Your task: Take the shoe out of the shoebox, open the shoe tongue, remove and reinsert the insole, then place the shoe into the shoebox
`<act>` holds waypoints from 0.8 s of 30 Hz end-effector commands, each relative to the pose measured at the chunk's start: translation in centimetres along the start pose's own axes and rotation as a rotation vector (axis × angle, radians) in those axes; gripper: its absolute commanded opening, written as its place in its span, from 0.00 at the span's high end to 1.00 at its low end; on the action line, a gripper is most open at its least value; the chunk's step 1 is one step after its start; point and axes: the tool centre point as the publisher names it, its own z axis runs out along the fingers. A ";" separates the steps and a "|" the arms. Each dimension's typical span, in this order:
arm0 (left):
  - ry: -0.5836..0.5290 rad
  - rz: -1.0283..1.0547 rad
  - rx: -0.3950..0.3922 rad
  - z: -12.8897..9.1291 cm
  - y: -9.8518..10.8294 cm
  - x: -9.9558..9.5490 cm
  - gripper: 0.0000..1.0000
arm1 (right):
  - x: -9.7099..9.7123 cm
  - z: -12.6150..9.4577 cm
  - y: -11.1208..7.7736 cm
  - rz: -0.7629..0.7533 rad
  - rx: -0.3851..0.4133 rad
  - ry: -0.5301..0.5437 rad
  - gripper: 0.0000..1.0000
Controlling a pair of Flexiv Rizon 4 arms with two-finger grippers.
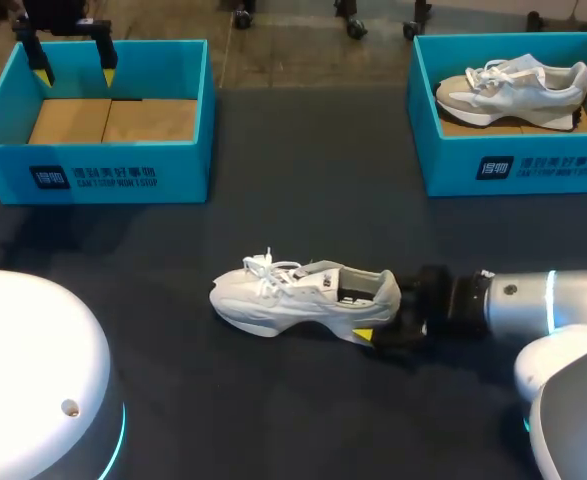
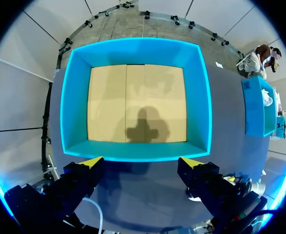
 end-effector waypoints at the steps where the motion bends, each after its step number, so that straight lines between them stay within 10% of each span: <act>1: 0.000 0.000 0.000 0.0 0.0 0.0 0.00 | -1.1 -1.7 -0.2 -0.008 0.004 0.062 1.00; 24: 0.000 0.000 0.000 0.0 0.0 0.0 0.00 | -4.7 -3.7 -1.7 -0.112 0.013 0.220 1.00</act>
